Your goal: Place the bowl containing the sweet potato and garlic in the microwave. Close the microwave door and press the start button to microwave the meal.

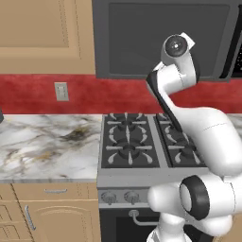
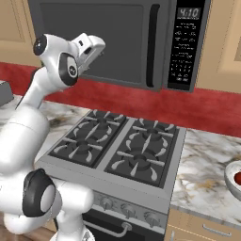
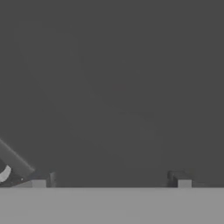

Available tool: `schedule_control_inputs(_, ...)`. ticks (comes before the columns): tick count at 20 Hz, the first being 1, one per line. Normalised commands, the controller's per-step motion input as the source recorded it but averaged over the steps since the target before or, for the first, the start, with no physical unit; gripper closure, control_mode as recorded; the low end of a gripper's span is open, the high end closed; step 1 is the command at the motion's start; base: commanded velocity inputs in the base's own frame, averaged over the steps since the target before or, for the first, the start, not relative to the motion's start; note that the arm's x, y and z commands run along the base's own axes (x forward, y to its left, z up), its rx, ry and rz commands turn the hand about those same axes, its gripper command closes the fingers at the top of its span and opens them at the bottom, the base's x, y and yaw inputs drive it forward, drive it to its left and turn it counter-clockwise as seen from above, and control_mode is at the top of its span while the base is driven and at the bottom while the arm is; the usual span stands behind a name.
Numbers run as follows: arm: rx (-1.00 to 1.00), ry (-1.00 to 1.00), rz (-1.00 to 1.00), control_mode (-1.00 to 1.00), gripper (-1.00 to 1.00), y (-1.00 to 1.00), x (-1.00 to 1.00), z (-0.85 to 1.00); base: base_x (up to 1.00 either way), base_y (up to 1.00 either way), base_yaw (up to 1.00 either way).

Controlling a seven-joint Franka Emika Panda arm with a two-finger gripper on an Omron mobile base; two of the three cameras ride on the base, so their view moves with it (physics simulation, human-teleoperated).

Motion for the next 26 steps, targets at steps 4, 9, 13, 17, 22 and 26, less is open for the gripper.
schedule_control_inputs(4, 0.0, -0.11, 0.0, -1.0, -1.0, -0.12, 0.85, 0.0, 0.0, 0.0, 0.0)
schedule_control_inputs(9, 0.0, -0.05, 0.0, -1.0, -1.0, -0.11, 0.79, 0.0, 0.0, 0.0, 0.0)
schedule_control_inputs(13, 0.0, 0.0, 0.0, -1.0, -1.0, -0.26, -0.35, 0.0, 0.0, 0.0, 0.0)
schedule_control_inputs(17, 0.0, -0.01, 0.0, -1.0, -1.0, -0.13, -1.0, 0.18, 0.0, 0.0, 0.0)
schedule_control_inputs(22, 0.0, 0.0, 0.09, -1.0, -1.0, -0.4, -1.0, 0.21, 0.0, 0.0, 0.0)
schedule_control_inputs(26, 0.0, 0.0, 0.13, -1.0, -1.0, -0.7, -1.0, 0.02, 0.0, 0.0, 0.0)
